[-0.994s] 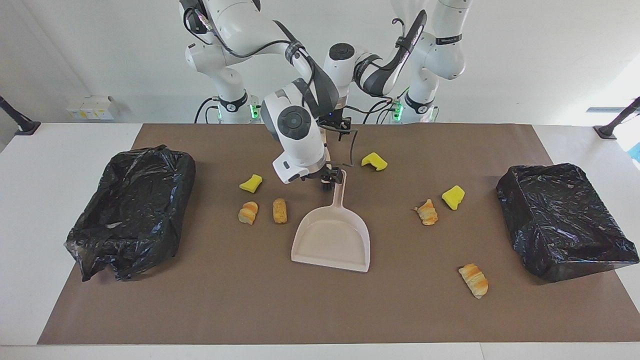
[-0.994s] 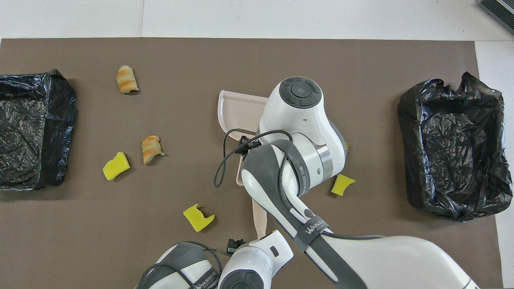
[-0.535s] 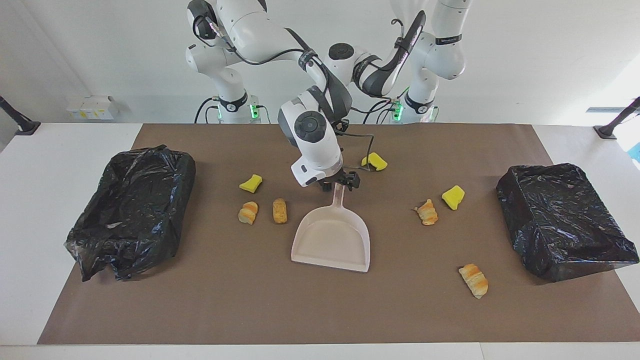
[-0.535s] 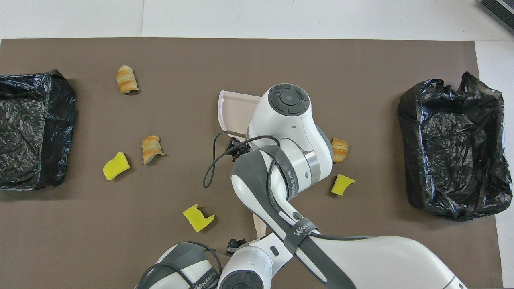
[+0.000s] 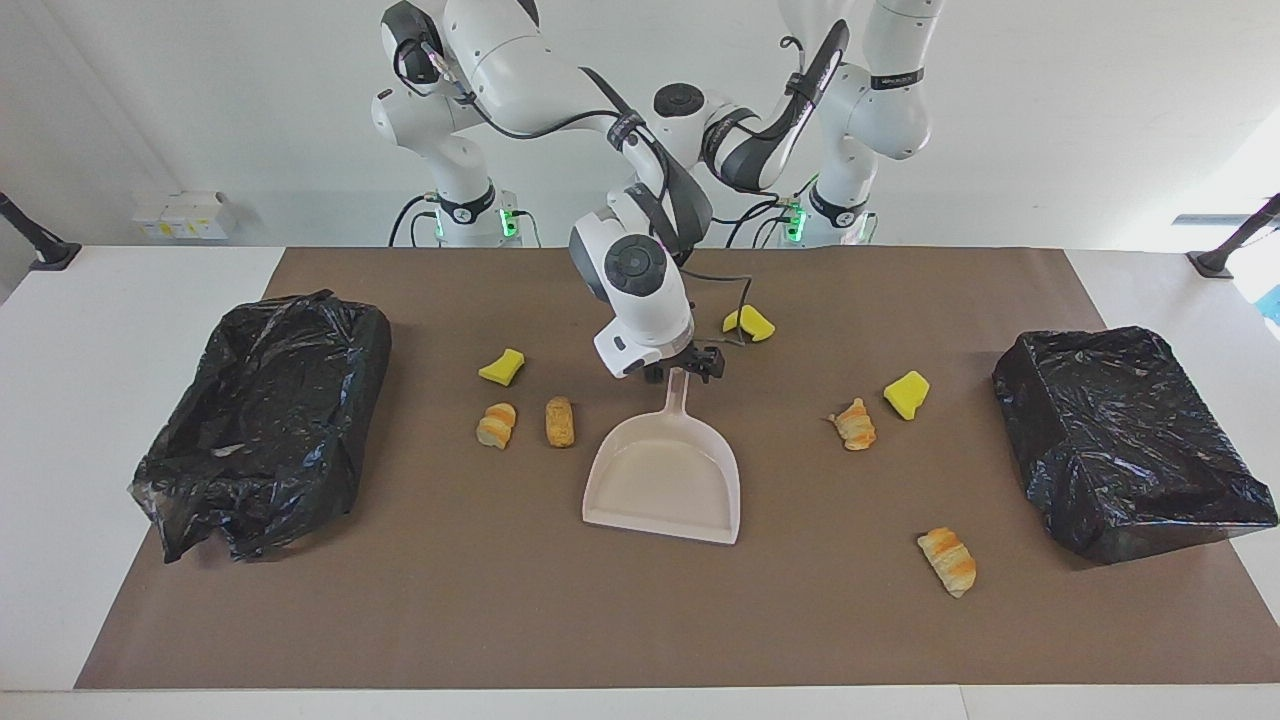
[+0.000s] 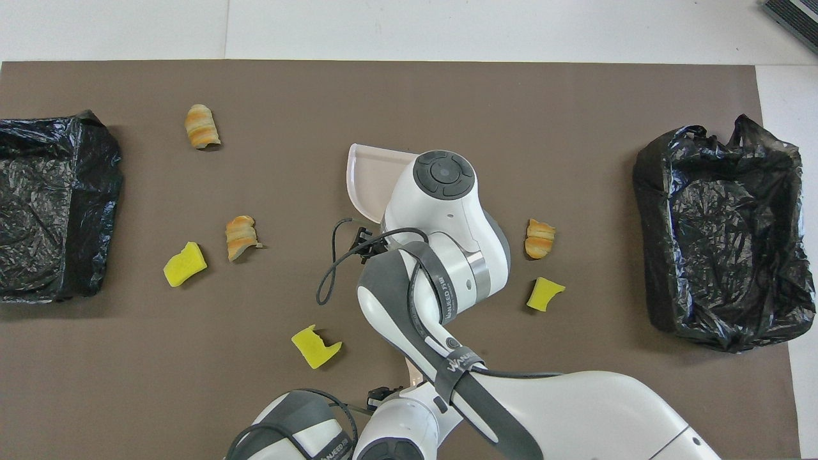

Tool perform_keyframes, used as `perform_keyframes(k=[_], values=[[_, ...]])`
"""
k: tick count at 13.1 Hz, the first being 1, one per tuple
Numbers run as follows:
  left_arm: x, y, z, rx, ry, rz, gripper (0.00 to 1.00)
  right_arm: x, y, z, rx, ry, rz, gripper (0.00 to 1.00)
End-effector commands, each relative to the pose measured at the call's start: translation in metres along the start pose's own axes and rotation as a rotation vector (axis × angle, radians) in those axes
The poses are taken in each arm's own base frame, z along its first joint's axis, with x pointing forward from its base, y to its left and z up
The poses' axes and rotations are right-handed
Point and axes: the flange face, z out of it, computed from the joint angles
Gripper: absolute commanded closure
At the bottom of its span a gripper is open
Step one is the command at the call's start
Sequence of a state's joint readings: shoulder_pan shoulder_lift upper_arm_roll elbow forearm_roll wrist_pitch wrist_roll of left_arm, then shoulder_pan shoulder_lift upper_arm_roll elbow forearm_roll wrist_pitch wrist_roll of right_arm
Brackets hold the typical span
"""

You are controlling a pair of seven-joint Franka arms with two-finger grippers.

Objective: Sweep and dump trash in bin

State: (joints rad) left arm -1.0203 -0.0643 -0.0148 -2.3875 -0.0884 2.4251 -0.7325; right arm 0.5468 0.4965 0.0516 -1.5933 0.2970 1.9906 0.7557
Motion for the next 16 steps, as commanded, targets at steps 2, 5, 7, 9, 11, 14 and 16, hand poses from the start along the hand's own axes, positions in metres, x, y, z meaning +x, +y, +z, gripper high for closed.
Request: perform_keyframes(k=[2, 5, 7, 9, 11, 14, 16], values=[[-0.010, 0.007, 0.002, -0.013, -0.011, -0.013, 0.48, -0.002, 0.006, 0.002, 0.012, -0.006, 0.018, 0.63], [-0.013, 0.010, 0.015, 0.002, -0.025, -0.009, 0.48, -0.001, 0.005, -0.001, 0.008, 0.004, 0.017, 1.00], [-0.010, 0.011, 0.014, -0.002, -0.022, -0.015, 0.51, 0.006, 0.008, -0.010, 0.015, 0.009, 0.012, 1.00], [-0.010, 0.011, 0.014, -0.002, -0.022, -0.013, 0.52, 0.017, 0.022, -0.025, 0.008, -0.006, -0.020, 1.00], [-0.008, 0.011, 0.013, -0.003, -0.021, -0.012, 0.53, 0.020, 0.033, -0.053, -0.009, -0.031, -0.128, 1.00], [-0.002, 0.011, 0.010, -0.010, -0.012, -0.019, 0.53, 0.031, 0.078, -0.108, 0.008, -0.038, -0.264, 1.00], [-0.002, 0.012, 0.009, -0.011, -0.012, -0.018, 0.77, 0.035, 0.113, -0.143, -0.043, -0.030, -0.404, 1.00]])
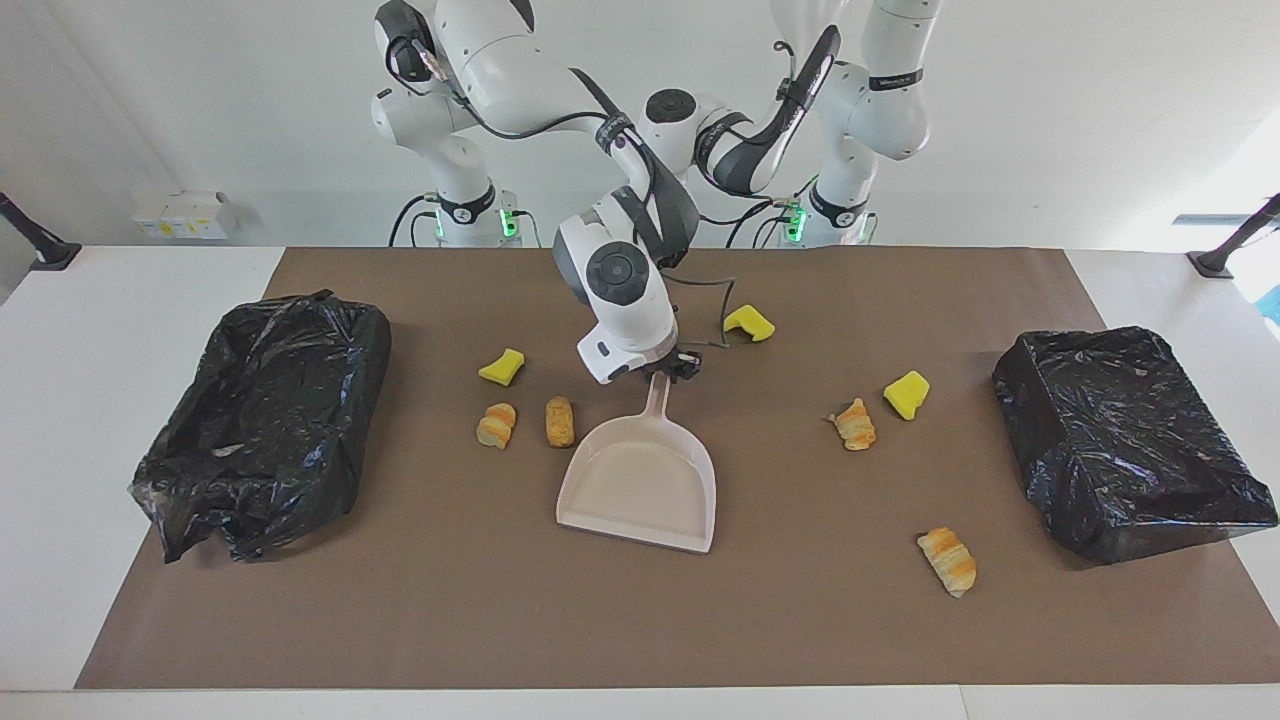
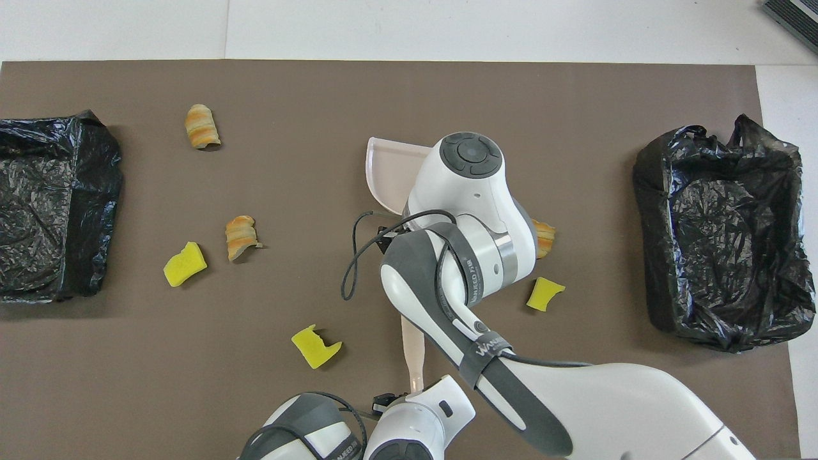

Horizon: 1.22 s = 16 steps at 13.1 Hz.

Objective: Sweep and dump trash in bin

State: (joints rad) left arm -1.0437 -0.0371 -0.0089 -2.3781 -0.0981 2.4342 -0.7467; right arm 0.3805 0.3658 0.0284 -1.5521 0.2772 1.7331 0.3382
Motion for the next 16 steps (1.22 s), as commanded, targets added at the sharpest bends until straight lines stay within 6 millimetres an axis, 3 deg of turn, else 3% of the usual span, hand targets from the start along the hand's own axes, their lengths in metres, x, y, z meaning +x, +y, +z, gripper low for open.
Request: perform_keyframes(k=[1, 3, 5, 8, 11, 14, 16], values=[[0.001, 0.003, 0.001, -0.006, -0.007, -0.009, 1.00, -0.017, 0.047, -0.043, -0.099, -0.014, -0.250, 1.00], [0.003, 0.001, 0.000, -0.002, -0.011, -0.010, 1.00, -0.020, 0.088, -0.057, -0.164, -0.062, -0.448, 1.00], [0.015, -0.014, -0.013, 0.007, -0.020, -0.045, 1.00, -0.020, 0.113, -0.060, -0.204, -0.122, -0.643, 1.00], [0.051, -0.035, -0.054, 0.058, -0.075, -0.117, 1.00, -0.011, 0.127, -0.060, -0.329, -0.146, -0.925, 1.00], [0.081, -0.082, -0.094, 0.120, -0.108, -0.201, 1.00, 0.000, 0.161, -0.057, -0.337, -0.141, -1.170, 1.00], [0.120, -0.144, -0.107, 0.158, -0.101, -0.201, 1.00, 0.006, 0.161, -0.034, -0.341, -0.147, -1.313, 1.00], [0.145, -0.199, -0.107, 0.149, -0.119, -0.143, 1.00, 0.001, 0.128, -0.008, -0.353, -0.156, -1.354, 1.00]])
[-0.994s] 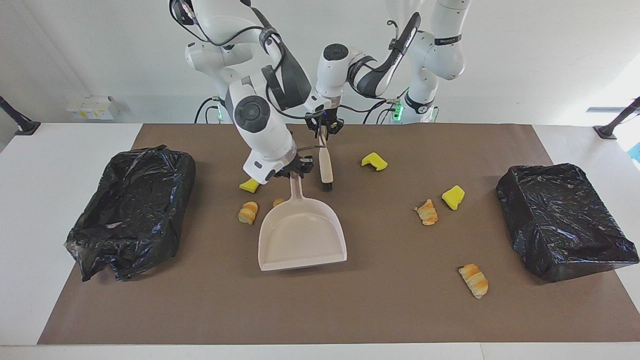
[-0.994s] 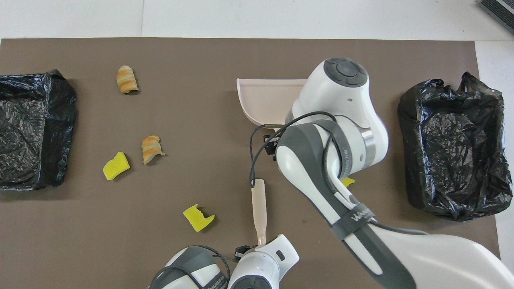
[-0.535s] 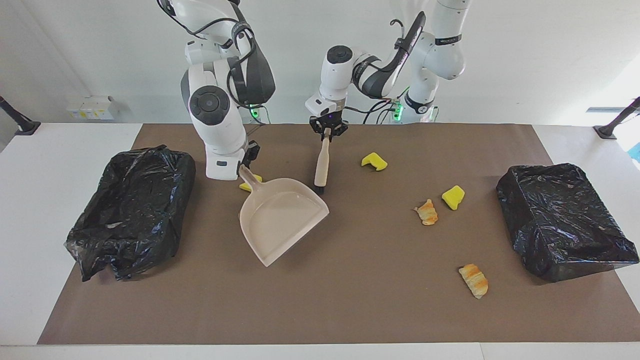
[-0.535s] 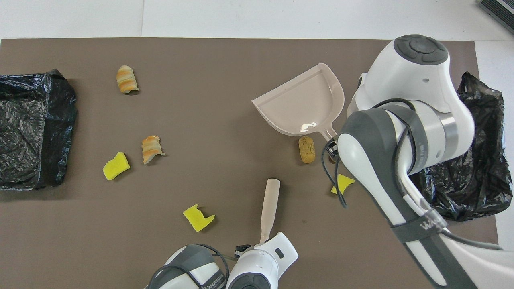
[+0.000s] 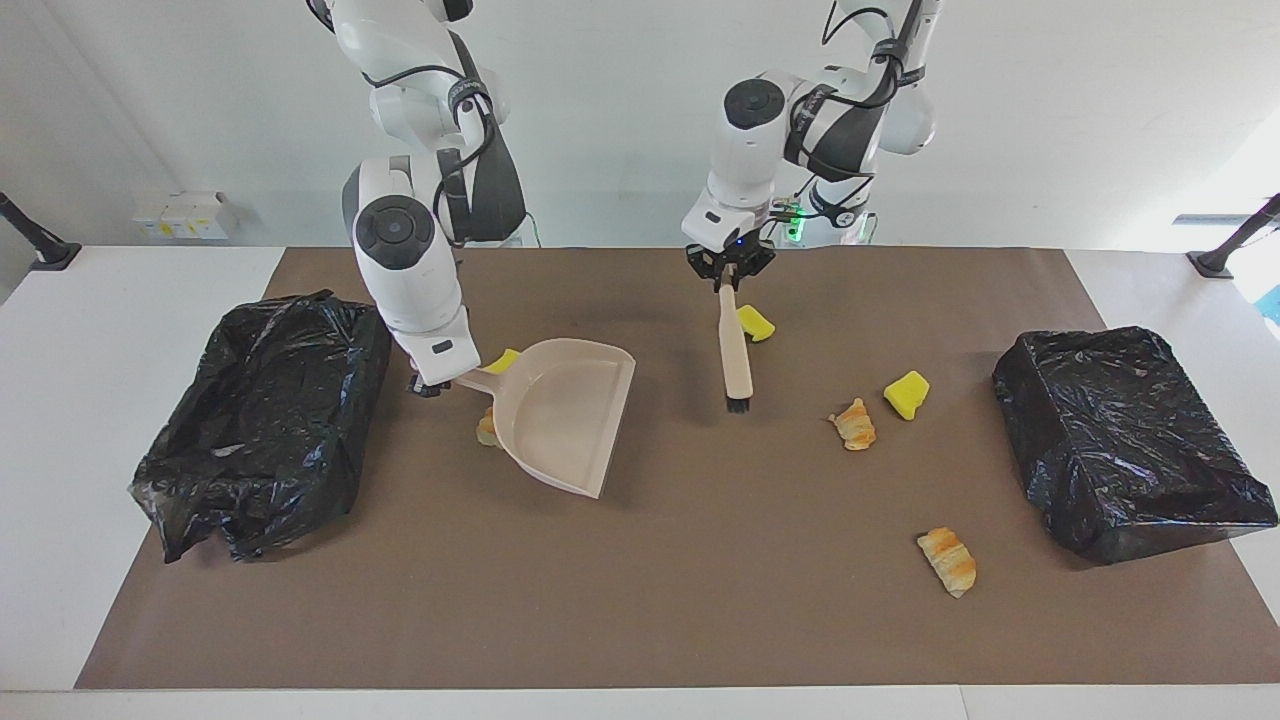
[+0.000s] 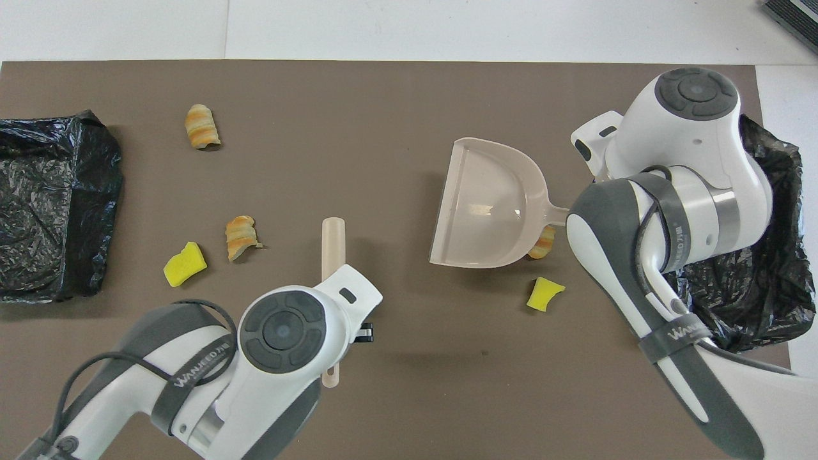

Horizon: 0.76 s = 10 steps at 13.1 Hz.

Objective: Sweep and dump trash in bin

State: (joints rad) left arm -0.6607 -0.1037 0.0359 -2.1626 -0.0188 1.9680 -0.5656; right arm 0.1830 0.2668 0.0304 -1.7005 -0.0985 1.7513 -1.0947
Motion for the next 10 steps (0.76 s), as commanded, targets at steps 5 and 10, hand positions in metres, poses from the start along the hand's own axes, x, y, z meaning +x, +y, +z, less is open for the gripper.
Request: perform_keyframes(k=[5, 10], values=[[0.117, -0.129, -0.013, 0.052, 0.048, 0.099, 1.00, 0.073, -0.043, 0.020, -0.060, -0.052, -0.083, 1.00], [0.176, -0.226, -0.013, 0.156, 0.148, 0.313, 1.00, 0.105, -0.056, 0.044, -0.062, -0.062, -0.098, 1.00]])
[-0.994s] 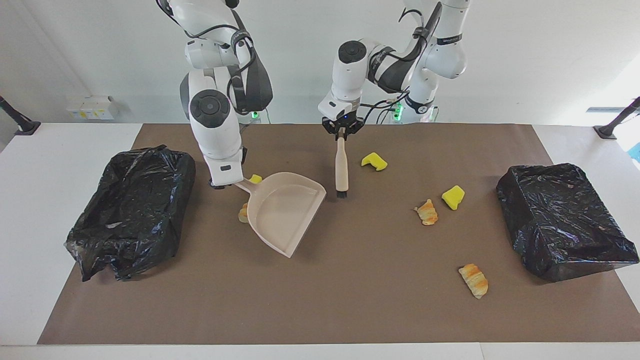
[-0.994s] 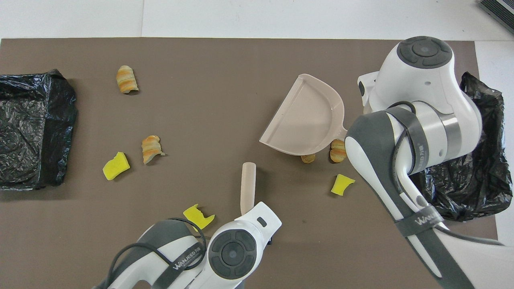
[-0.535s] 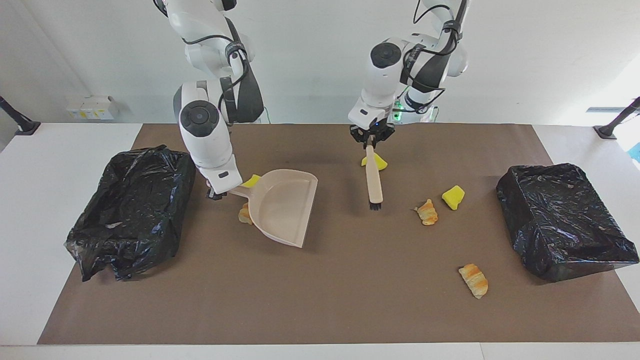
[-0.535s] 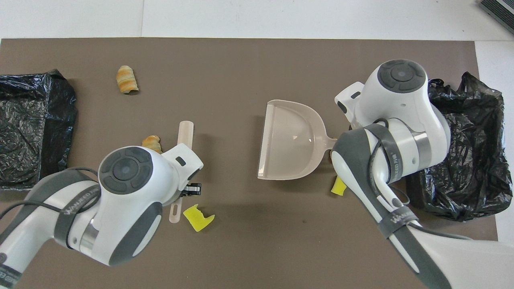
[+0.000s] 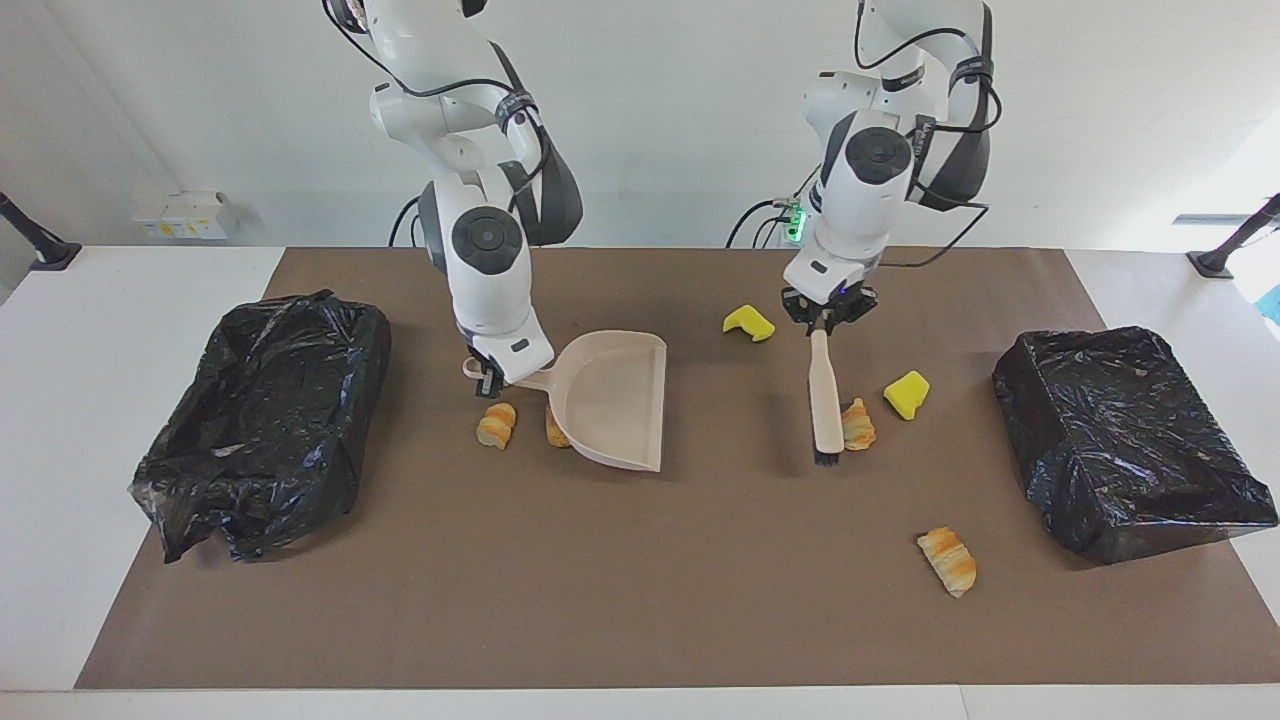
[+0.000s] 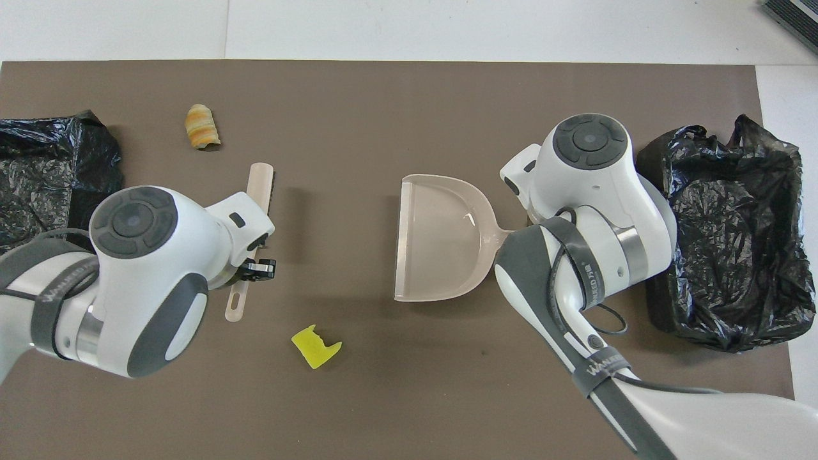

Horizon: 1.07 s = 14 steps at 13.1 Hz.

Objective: Sweep and dump trash in bin

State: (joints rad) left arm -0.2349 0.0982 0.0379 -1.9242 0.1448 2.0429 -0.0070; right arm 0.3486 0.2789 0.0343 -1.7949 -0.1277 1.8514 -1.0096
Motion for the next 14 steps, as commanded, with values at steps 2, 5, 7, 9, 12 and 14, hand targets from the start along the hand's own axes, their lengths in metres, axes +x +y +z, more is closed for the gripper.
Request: perform_keyframes(k=[2, 5, 7, 9, 12, 14], values=[[0.029, -0.068, 0.019, 0.059, 0.045, 0.228, 1.00, 0.024, -0.007, 0.013, -0.026, -0.014, 0.015, 1.00], [0.063, -0.093, 0.033, 0.076, 0.067, 0.263, 1.00, 0.036, -0.012, 0.018, -0.036, -0.010, 0.018, 1.00], [0.081, -0.105, 0.054, 0.089, 0.086, 0.258, 1.00, 0.037, -0.012, 0.021, -0.044, -0.006, 0.016, 1.00], [0.076, -0.109, 0.068, 0.097, 0.081, 0.315, 1.00, 0.046, -0.013, 0.029, -0.040, -0.013, 0.008, 1.00], [0.053, -0.114, 0.082, 0.063, -0.017, 0.448, 1.00, 0.054, -0.015, 0.034, -0.059, -0.036, 0.004, 1.00], [0.037, -0.101, 0.085, 0.027, -0.096, 0.466, 1.00, 0.054, -0.013, 0.035, -0.077, -0.036, -0.018, 1.00]])
